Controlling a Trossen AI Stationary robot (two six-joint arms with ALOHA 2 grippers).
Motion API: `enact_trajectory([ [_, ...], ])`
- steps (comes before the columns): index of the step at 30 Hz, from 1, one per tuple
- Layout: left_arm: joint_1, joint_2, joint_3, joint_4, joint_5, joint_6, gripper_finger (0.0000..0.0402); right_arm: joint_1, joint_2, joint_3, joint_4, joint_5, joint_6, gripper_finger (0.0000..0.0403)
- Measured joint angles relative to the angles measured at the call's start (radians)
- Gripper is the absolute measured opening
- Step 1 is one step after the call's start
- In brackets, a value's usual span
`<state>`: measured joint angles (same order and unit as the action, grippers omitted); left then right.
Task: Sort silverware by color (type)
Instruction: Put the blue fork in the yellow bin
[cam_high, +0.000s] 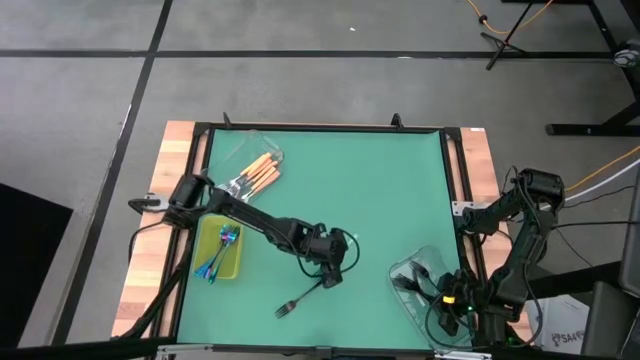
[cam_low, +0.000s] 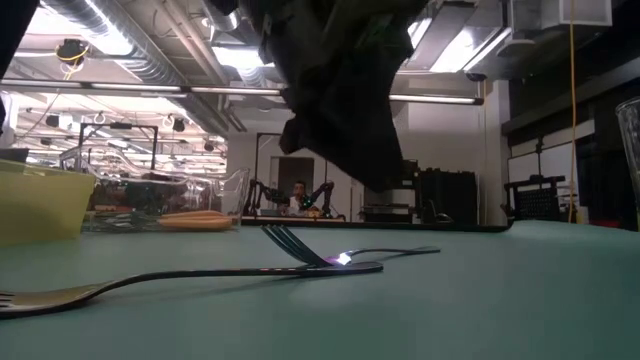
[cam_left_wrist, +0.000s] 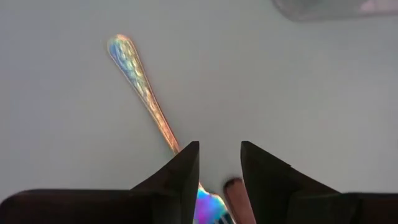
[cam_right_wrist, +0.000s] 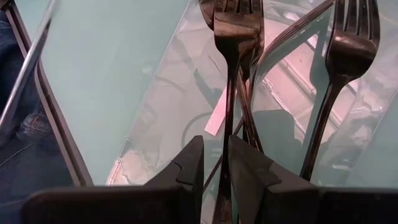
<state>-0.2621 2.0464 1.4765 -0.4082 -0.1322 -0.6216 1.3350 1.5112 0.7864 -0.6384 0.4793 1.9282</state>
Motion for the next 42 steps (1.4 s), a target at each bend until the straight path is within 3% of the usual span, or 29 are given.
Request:
enact_trajectory([
  [21,0.04,-0.003,-0.145,0.173,-0.044,0.003,0.0111,0.0,0.0,0.0,0.0,0.002,0.0,0.0063],
  [29,0.032,-0.003,-0.146,0.178,-0.038,0.078,0.0111,0.0,0.0,0.0,0.0,0.002,0.0,0.0063],
  [42,0.022,0.029,-0.148,0.207,0.022,0.054,0.0111,0.0,0.0,0.001,-0.002,0.003,0.001,0.0063],
])
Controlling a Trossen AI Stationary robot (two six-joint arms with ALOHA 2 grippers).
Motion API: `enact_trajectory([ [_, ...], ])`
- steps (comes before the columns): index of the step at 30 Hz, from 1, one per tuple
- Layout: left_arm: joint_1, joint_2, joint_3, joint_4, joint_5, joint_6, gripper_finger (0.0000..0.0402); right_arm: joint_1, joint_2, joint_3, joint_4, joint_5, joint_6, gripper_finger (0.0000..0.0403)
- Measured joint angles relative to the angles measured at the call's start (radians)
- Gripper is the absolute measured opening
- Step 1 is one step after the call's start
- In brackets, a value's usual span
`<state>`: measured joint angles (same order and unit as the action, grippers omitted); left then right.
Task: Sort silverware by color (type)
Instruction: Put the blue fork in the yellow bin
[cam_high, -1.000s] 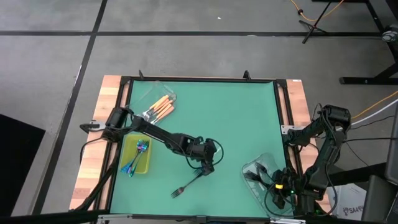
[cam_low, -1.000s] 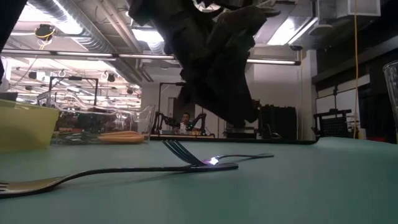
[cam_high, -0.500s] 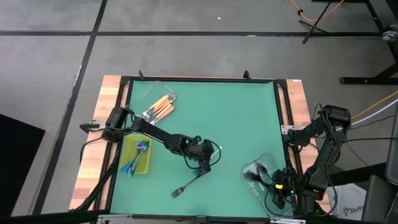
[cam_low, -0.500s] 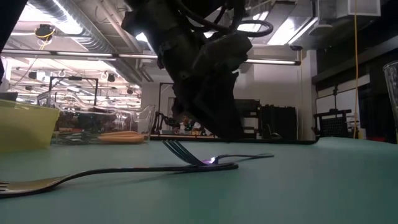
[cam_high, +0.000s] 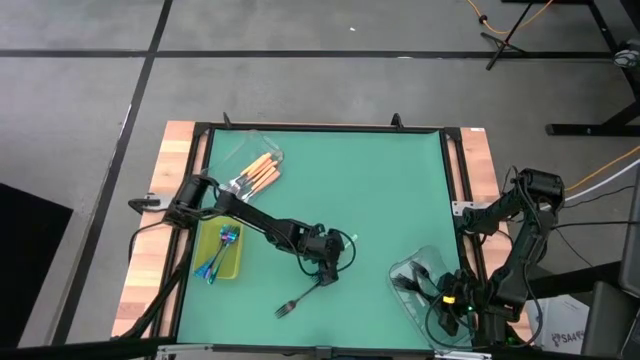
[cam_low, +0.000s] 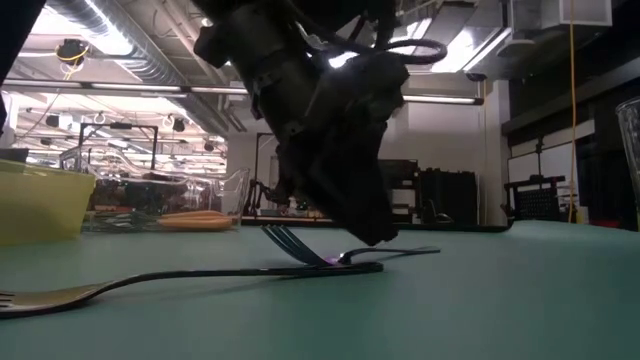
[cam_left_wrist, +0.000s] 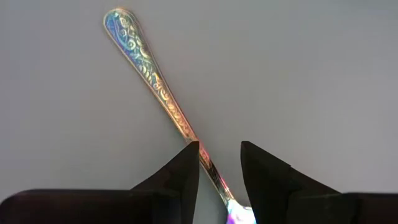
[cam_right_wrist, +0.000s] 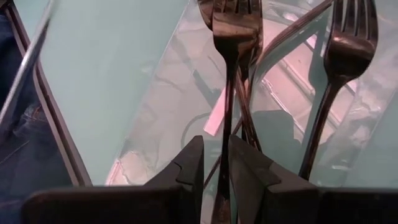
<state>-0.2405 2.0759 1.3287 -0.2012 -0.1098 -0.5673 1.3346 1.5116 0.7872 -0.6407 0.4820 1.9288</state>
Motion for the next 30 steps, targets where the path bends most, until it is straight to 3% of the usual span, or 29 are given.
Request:
enact_trajectory([
  [7,0.0,0.002,0.001,0.005,0.007,-0.03,0.0111,0.0,0.0,0.0,-0.013,-0.003,0.001,0.0063],
  [13,0.008,0.036,0.004,0.033,0.1,-0.106,0.0111,0.0,0.0,-0.001,-0.012,-0.003,0.001,0.0063],
  [30,0.016,0.037,0.003,0.014,0.112,-0.038,0.0104,0.0,0.0,-0.001,-0.013,-0.002,0.001,0.0063],
])
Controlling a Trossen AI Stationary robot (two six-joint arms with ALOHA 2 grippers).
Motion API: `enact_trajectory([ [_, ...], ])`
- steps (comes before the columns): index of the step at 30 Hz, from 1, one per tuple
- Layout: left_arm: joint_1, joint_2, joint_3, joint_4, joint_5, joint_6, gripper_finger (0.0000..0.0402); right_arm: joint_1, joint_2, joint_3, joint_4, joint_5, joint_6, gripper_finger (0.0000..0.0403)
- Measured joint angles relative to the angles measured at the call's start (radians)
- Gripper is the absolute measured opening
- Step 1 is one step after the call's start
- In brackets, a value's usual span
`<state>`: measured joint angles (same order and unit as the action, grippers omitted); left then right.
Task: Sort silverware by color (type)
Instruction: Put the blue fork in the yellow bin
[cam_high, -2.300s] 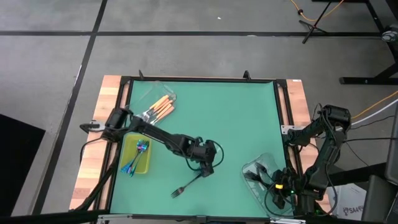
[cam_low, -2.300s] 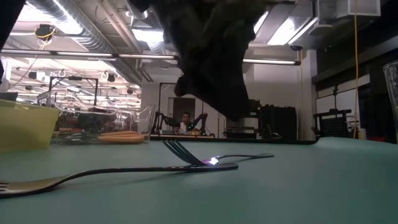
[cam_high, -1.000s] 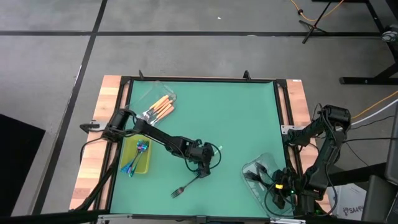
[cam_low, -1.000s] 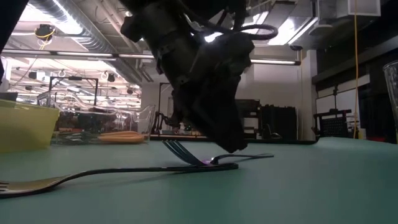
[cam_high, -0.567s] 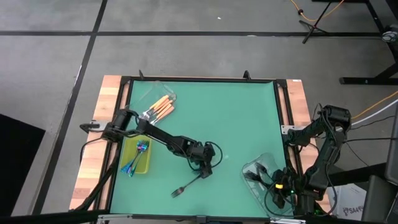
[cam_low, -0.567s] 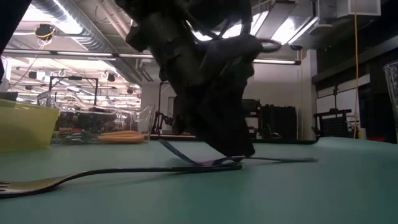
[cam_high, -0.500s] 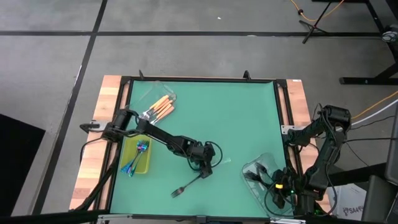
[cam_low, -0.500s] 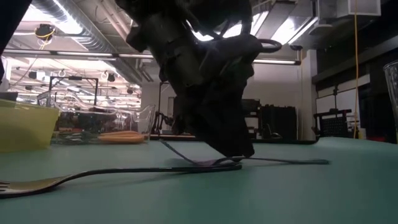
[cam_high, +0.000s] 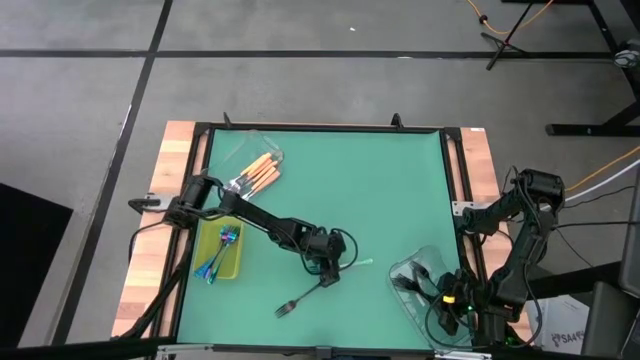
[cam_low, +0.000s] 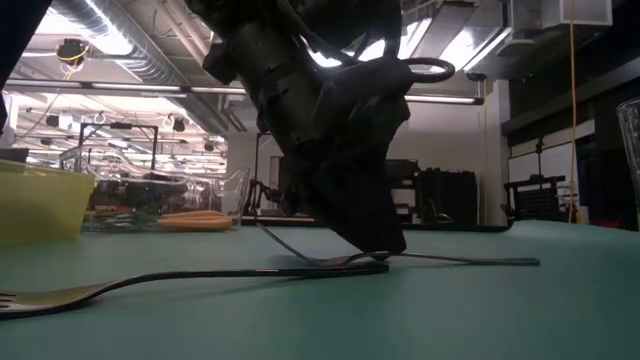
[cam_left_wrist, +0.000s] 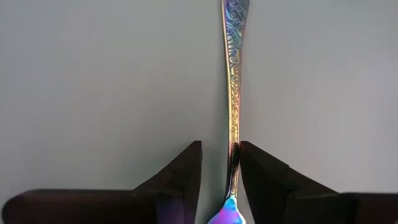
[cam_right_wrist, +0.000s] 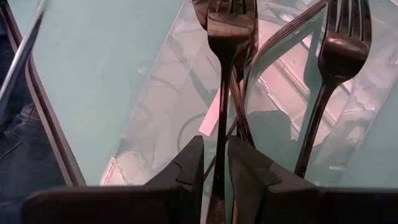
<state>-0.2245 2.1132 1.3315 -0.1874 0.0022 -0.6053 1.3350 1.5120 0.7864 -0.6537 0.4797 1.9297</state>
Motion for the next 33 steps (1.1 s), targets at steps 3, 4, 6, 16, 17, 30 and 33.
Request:
enact_trajectory([
  [3,0.0,0.0,0.0,0.001,0.0,0.037,0.0104,0.0,0.0,0.0,0.0,0.0,0.0,0.0063],
  [4,0.0,0.0,0.002,-0.002,0.0,0.05,0.0104,0.0,0.0,0.0,0.0,0.0,0.0,0.0063],
  [6,0.0,0.001,0.009,-0.005,0.001,0.08,0.0104,0.0,0.0,0.0,0.0,0.0,0.0,0.0063],
  [16,-0.001,0.002,0.013,-0.008,0.001,0.177,0.0104,0.0,0.0,0.0,0.0,0.0,0.0,0.0063],
  [17,-0.001,0.002,0.013,-0.008,0.001,0.193,0.0104,0.0,0.0,0.0,0.0,0.0,0.0,0.0063],
  [30,0.0,0.002,0.014,-0.007,0.0,0.25,0.0087,0.0,0.0,0.0,0.0,-0.001,-0.001,0.0063],
  [33,0.0,0.002,0.014,-0.007,-0.006,0.25,0.007,0.0,0.0,0.0,0.0,-0.001,-0.001,0.0063],
])
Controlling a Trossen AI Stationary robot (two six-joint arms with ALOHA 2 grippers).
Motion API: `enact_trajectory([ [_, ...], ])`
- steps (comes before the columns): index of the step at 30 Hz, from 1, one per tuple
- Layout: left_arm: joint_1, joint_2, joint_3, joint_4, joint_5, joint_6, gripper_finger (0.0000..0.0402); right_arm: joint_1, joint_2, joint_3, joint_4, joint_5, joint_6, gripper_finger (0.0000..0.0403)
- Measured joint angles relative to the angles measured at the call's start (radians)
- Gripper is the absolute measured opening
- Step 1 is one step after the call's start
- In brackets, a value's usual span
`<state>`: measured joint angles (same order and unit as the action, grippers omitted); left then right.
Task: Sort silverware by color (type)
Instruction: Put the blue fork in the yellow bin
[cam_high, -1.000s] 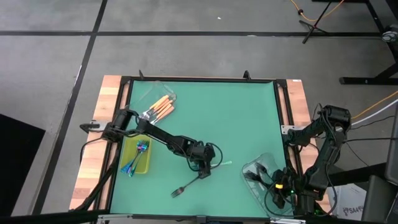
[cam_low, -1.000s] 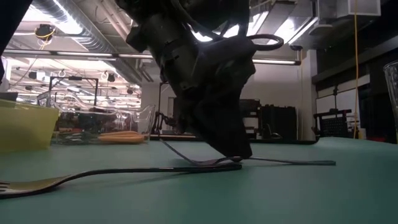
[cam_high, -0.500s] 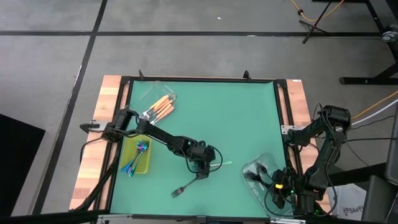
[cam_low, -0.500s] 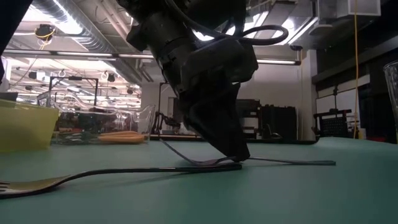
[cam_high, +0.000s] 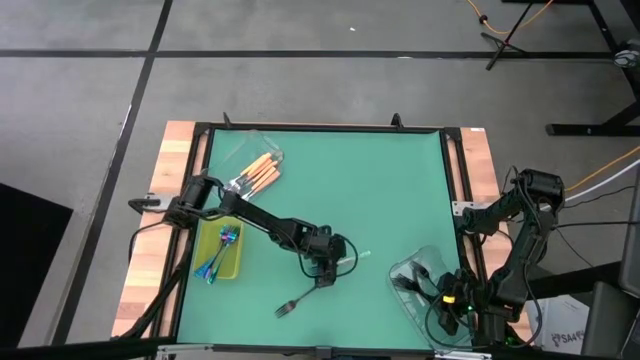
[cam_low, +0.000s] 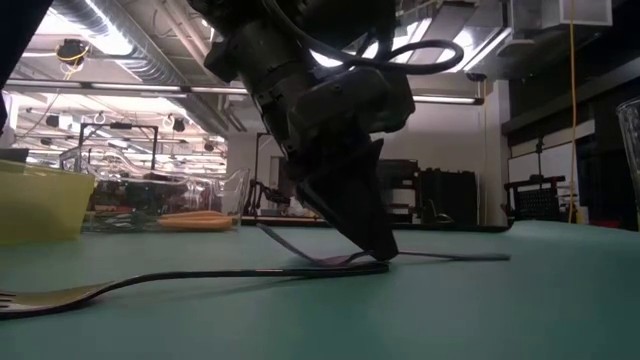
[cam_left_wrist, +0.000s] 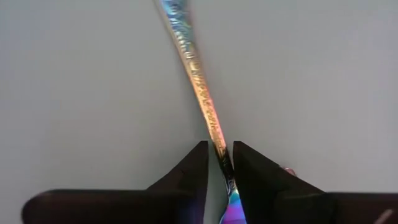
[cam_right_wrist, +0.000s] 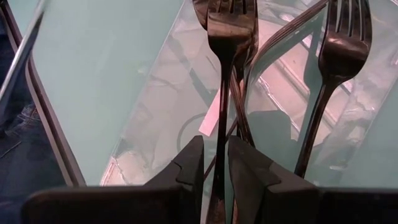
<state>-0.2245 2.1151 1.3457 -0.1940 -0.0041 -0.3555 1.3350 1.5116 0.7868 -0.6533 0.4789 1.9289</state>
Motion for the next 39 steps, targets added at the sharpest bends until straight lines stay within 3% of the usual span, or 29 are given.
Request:
enact_trajectory([
  [11,0.007,0.0,0.0,0.0,-0.002,-0.001,0.0017,0.0,-0.001,0.0,0.0,-0.001,0.0,0.0063],
  [20,0.013,-0.001,0.0,0.0,0.0,0.004,0.0009,-0.001,-0.004,0.058,-0.03,-0.09,-0.004,0.0063],
  [25,0.014,-0.012,0.0,-0.005,-0.014,0.074,0.0008,0.0,-0.004,0.156,-0.133,-0.097,-0.023,0.0063],
  [32,0.035,-0.091,-0.001,-0.038,-0.115,0.217,0.0007,-0.006,-0.004,0.305,-0.374,-0.036,-0.025,0.0063],
  [39,0.053,-0.173,-0.001,-0.063,-0.19,0.459,0.0006,-0.092,-0.004,0.423,-0.642,0.004,-0.044,0.0063],
])
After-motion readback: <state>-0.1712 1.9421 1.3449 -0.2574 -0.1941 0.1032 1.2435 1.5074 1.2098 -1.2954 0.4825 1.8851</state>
